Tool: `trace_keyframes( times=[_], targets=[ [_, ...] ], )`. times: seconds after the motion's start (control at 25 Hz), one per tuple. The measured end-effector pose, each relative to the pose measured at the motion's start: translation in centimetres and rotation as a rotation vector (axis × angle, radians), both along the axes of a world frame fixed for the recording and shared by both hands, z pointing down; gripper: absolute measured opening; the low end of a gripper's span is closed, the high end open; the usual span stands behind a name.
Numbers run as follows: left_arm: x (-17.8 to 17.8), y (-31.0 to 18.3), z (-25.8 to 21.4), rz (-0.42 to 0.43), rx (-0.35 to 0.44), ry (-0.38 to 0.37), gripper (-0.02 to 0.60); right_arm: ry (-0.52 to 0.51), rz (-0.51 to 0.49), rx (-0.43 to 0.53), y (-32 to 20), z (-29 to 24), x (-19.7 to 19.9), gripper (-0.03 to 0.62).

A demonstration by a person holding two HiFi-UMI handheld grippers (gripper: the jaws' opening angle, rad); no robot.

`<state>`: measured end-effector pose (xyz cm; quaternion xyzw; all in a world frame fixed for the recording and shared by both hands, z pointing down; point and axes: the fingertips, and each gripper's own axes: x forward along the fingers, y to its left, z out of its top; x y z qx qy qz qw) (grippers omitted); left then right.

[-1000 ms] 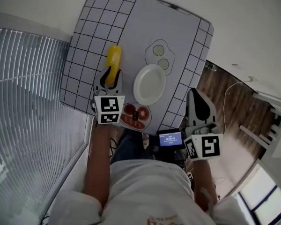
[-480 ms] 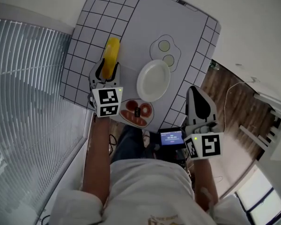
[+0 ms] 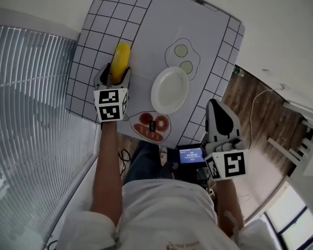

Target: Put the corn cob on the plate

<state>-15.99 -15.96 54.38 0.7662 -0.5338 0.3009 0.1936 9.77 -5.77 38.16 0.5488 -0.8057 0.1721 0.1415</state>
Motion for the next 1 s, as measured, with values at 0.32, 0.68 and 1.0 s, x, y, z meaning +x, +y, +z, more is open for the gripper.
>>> trace_keyframes(
  times=[0.32, 0.68, 1.0],
  targets=[
    [0.7, 0.0, 1.1, -0.042, -0.065, 0.021, 0.288, -0.007, -0.010, -0.006, -0.1, 0.2, -0.4, 0.008],
    [1.2, 0.2, 1.0, -0.048, -0.028, -0.003, 0.250, -0.022, -0.016, -0.036, -0.4, 2.1, -1.5, 0.008],
    [1.3, 0.2, 1.0, -0.024, -0.032, 0.001, 0.247, -0.033, -0.019, -0.062, -0.4, 3.4, -1.6, 0.008]
  ],
)
